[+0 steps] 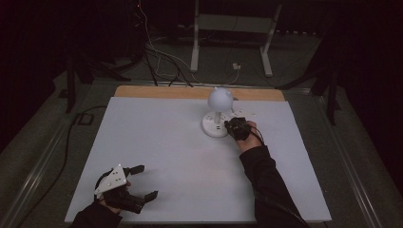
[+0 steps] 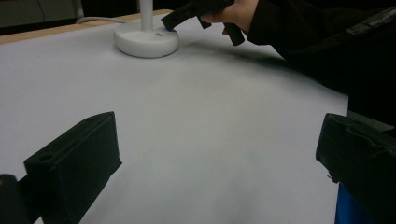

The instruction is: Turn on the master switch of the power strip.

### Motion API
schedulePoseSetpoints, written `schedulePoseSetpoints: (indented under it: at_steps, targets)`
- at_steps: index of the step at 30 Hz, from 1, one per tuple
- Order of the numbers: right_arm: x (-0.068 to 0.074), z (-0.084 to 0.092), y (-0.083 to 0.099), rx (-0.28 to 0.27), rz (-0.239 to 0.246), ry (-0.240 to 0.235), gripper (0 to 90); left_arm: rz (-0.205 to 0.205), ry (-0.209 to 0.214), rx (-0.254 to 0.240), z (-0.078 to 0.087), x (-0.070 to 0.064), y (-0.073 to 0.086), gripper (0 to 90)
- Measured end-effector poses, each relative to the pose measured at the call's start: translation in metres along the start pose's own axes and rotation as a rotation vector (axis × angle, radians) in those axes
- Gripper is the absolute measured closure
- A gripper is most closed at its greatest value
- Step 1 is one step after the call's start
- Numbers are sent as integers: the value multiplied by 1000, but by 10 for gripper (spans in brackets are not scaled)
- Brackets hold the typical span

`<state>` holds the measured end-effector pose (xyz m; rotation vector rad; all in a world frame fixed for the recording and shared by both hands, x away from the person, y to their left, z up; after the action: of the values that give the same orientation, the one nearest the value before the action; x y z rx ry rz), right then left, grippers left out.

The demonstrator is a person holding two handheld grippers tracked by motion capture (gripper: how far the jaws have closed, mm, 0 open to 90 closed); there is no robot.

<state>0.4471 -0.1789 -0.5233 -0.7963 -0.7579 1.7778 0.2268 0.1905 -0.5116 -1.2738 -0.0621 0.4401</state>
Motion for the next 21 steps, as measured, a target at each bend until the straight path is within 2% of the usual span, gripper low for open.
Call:
schedulePoseSetpoints:
  at_steps: [7, 11, 17, 19, 21]
  targets:
    - [0, -1, -1, 14, 6, -1, 900, 0, 1, 1, 0, 0, 0, 1]
    - [0, -2, 1, 9, -8, -5, 900, -2, 0, 2, 0, -1, 0, 2]
    - [5, -1, -2, 15, 52, 29, 900, -1, 0, 2, 0, 0, 0, 1]
    - [3, 0, -1, 15, 34, 18, 900, 1, -2, -2, 0, 0, 0, 2]
    - [4, 0, -3, 13, 62, 22, 899, 1, -2, -4, 1, 1, 0, 2]
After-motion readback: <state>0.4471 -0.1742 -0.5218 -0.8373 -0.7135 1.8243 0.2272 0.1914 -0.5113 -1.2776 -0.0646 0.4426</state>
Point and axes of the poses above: each handheld gripper's, and its own axes: z roughly backward along the jaws, y roughly out of its underside, x roughly to its left, the point moved 2 cm from there along -z, roughly forward along the jaws, and after that the axes turned 14 degrees about y, right-handed, at the moved point
